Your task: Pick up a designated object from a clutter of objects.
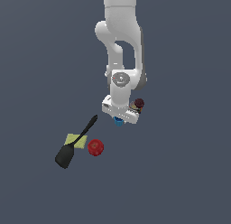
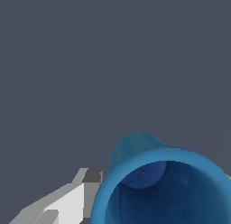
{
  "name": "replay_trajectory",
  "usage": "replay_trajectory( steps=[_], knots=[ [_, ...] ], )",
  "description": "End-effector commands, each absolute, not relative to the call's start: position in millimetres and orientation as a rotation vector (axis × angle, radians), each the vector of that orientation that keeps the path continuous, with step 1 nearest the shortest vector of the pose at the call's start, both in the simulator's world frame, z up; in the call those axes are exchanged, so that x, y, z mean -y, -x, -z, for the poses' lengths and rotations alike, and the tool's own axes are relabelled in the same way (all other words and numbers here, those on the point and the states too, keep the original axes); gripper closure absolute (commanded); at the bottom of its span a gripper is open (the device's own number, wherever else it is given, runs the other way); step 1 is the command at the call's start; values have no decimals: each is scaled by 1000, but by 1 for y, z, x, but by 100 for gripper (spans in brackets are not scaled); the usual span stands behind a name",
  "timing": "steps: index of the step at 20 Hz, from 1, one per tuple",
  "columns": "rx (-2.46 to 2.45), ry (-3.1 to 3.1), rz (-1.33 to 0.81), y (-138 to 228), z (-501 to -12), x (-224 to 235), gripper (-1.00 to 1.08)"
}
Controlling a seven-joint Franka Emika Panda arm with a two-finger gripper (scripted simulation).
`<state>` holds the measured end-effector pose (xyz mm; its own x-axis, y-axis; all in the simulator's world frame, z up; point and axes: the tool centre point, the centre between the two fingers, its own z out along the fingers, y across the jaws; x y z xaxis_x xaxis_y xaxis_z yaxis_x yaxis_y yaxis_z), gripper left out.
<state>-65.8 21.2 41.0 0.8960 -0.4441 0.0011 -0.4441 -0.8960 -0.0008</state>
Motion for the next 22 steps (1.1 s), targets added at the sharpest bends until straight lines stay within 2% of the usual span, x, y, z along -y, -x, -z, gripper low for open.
replay_trajectory(
  steps=[1,11,22],
  knots=[
    [-717,3058,2,66,-41,-21,108],
    [-717,3058,2,63,-65,-6,108],
    [-717,3057,1,54,-144,44,108]
  ],
)
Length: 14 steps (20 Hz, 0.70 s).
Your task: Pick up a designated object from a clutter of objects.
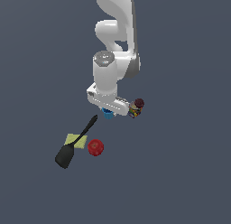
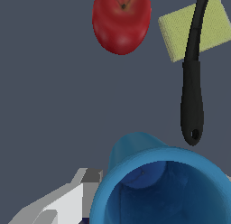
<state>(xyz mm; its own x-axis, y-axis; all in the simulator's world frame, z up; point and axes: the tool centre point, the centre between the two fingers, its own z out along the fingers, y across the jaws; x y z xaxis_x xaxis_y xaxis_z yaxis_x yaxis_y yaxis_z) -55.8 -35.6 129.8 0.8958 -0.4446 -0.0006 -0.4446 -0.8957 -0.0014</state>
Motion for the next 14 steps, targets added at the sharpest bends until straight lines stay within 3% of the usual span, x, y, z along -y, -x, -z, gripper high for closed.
replay_trajectory(
  steps=[1,14],
  knots=[
    [-717,3057,1,53,-153,50,108],
    [-718,3056,0,38,-274,127,108]
  ],
)
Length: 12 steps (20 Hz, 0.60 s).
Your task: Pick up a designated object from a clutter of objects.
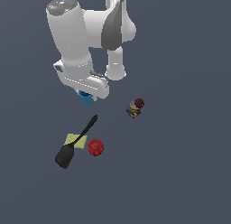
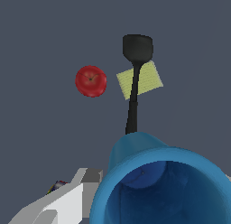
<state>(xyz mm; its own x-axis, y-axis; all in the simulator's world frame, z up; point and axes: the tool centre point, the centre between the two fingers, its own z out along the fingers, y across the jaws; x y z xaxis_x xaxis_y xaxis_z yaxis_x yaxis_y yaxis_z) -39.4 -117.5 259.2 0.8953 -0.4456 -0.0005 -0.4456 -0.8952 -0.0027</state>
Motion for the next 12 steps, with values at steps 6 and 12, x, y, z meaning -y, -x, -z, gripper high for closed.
replay_trajectory(
  steps=[6,12],
  knots=[
    [-718,3056,0,29,-330,163,108],
    [-718,3057,0,21,-379,194,108]
  ],
)
